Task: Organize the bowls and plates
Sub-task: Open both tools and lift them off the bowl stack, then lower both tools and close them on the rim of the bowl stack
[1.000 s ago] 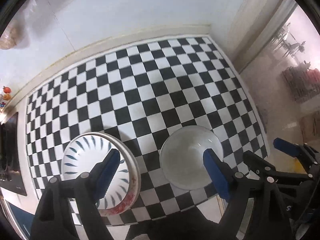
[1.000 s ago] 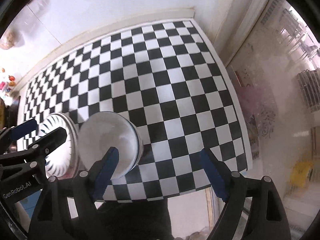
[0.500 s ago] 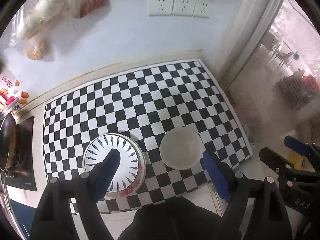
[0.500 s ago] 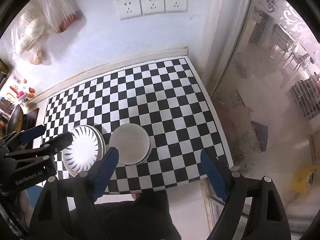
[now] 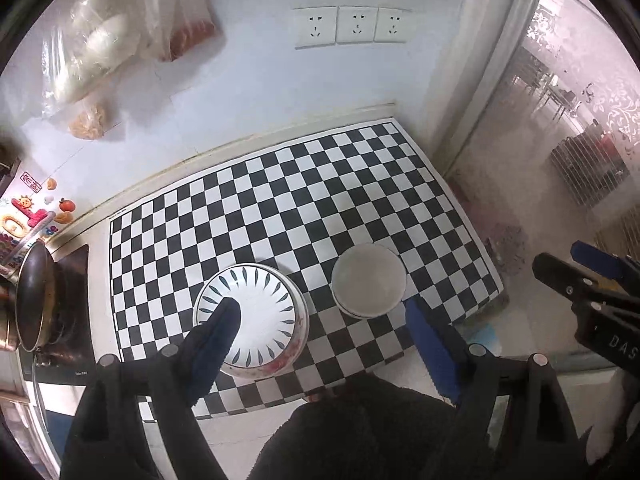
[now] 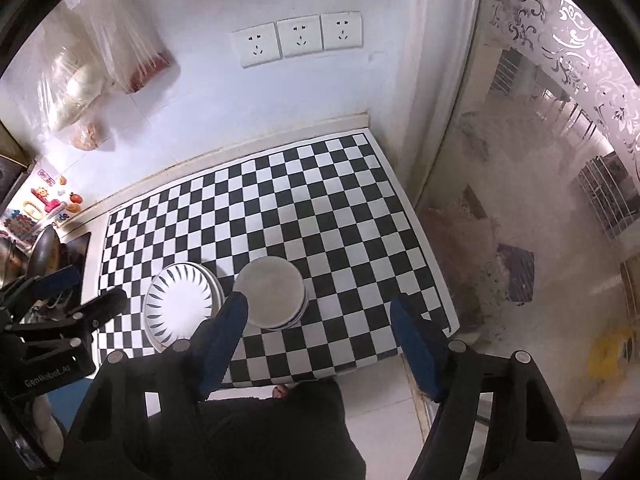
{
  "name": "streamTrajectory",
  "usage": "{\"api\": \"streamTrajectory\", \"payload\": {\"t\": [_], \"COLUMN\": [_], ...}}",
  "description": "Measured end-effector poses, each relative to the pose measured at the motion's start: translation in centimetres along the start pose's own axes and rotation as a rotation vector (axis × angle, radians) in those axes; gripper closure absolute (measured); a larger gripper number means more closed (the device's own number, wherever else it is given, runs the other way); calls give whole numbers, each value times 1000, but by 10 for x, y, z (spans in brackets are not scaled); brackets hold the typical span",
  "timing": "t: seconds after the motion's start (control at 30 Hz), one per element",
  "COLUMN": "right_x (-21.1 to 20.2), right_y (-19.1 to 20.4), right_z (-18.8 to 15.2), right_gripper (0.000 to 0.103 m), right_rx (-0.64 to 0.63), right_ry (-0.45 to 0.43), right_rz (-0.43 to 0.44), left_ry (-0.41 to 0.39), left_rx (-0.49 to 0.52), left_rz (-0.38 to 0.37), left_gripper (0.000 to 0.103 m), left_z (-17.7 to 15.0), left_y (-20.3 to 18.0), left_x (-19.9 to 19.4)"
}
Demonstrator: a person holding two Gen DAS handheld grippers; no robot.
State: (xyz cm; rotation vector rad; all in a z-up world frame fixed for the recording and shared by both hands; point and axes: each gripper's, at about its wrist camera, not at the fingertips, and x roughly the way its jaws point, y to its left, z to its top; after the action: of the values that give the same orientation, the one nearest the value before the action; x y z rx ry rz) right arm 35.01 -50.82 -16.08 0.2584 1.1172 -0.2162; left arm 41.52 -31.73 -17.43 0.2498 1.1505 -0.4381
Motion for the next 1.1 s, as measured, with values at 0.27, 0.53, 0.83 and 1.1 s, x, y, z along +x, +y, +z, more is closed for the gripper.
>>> {"api": "streamTrajectory", "payload": {"t": [0.27, 0.53, 0.83, 1.1], "right_x": [6, 29, 103, 177], "right_y": [6, 8, -6, -18], "right_z": [3, 12, 23, 19], "right_gripper": [27, 27, 27, 27], "right_rx": [-1, 6, 90, 137], "right_ry": [14, 47, 173, 297], "right_rz": [7, 15, 78, 101], "left_ry": [13, 37, 127, 274], "left_rx": [14, 7, -40, -86], "left_rz": [-19, -5, -7, -75], "left_gripper": [19, 19, 19, 19], "left_z": [0, 7, 22, 31], "left_y": [-5, -1, 12, 18], "left_x": [4, 29, 96, 170]}}
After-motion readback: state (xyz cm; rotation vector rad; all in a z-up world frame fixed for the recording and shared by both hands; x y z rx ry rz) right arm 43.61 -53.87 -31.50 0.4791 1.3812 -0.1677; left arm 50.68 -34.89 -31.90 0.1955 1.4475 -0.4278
